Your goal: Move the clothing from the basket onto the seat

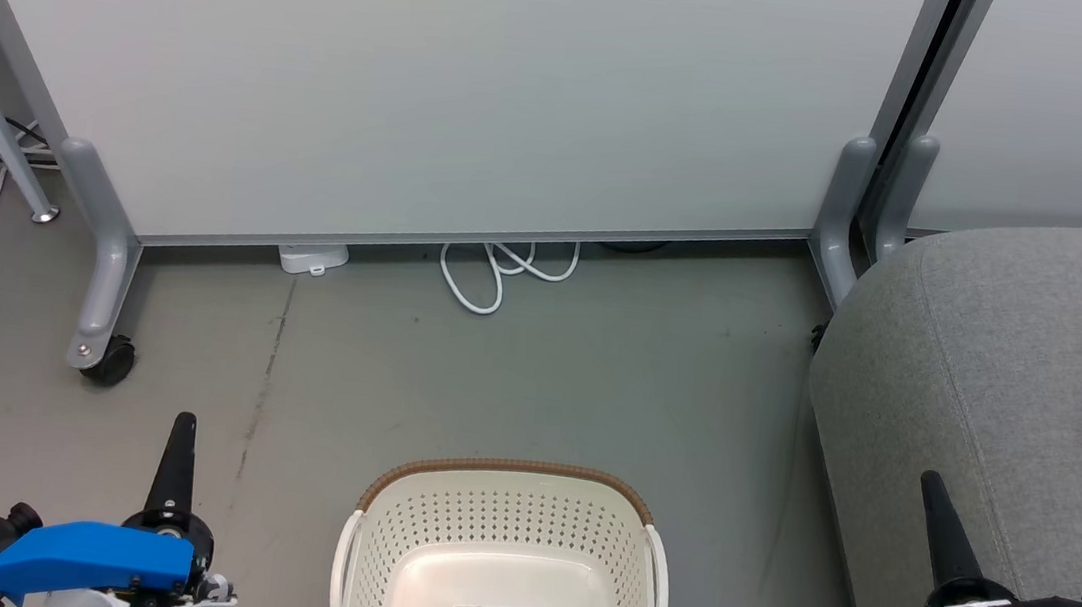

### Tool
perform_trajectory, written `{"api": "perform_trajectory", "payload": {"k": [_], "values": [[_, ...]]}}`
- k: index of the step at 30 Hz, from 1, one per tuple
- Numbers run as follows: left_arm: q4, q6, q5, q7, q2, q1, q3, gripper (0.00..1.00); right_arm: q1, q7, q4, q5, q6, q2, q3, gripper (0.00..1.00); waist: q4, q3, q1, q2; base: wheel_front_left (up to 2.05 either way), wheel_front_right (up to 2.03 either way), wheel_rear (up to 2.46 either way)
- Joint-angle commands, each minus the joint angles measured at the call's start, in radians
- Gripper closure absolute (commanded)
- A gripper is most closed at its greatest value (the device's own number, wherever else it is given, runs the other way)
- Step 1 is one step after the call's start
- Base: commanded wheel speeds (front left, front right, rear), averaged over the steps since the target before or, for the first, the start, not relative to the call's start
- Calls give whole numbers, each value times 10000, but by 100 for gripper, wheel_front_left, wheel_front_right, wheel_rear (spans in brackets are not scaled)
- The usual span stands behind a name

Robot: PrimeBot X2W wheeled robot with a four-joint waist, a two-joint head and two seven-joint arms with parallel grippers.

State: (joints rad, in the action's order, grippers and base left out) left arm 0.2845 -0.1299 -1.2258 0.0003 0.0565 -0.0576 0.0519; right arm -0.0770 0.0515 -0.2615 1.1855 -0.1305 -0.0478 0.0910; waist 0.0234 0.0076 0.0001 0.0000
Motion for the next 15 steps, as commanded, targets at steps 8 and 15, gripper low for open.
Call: {"api": "perform_trajectory", "payload": {"k": [8, 15], "values": [[-180, -9, -852, 269, 2, -300, 176, 100, -241, 148, 134, 959, -3, -34, 71, 100, -38, -7, -1, 0, 0, 0, 0], [-226, -10, -1408, 428, -10, -357, 257, 100, -281, 241, 147, 1567, -3, -35, 100, 100, -68, -13, -1, 0, 0, 0, 0]]}}
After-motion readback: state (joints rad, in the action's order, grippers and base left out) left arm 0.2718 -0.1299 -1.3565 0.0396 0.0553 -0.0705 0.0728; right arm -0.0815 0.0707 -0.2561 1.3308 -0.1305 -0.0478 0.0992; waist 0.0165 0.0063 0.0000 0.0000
